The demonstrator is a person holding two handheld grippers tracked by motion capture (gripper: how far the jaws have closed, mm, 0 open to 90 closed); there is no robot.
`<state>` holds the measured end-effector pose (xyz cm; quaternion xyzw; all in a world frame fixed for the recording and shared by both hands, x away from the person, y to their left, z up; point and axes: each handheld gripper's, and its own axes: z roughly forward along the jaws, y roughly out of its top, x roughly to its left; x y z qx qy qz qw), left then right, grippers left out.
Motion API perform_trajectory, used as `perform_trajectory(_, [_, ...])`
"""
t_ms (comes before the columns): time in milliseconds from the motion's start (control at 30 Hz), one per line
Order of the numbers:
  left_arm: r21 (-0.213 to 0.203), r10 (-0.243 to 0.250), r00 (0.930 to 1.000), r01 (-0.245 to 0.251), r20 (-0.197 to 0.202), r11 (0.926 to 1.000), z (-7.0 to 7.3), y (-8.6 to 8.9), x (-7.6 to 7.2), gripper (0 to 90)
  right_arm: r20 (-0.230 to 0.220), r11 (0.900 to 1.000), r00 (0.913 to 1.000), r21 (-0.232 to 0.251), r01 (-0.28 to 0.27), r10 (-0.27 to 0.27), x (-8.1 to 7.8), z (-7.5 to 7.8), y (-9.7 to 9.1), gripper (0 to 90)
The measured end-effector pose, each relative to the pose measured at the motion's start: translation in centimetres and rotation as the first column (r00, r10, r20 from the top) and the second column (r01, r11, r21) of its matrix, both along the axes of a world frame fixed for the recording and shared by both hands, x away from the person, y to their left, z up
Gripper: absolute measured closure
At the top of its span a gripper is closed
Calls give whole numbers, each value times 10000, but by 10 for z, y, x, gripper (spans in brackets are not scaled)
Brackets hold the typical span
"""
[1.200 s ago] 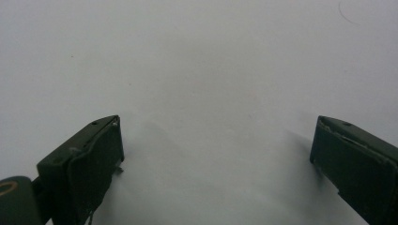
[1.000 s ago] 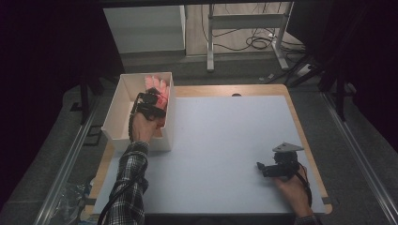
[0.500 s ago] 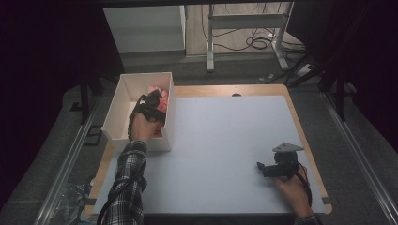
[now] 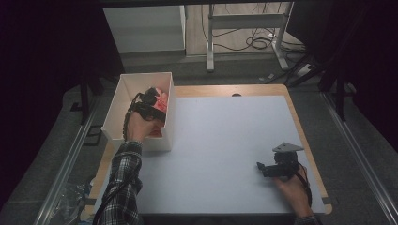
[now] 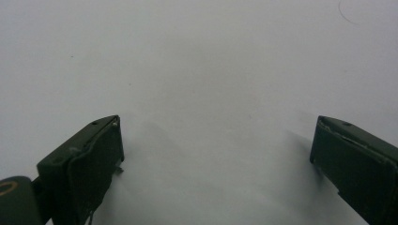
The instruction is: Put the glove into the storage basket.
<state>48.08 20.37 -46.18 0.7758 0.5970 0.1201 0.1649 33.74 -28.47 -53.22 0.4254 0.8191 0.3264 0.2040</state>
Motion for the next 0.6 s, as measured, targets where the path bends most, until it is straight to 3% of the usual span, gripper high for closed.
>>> perform_trajectory(600, [-439,-83,9941,131,1078,9990,19,10,-20,47,1,10000,10000,-1,4,-4,0,0,0,34])
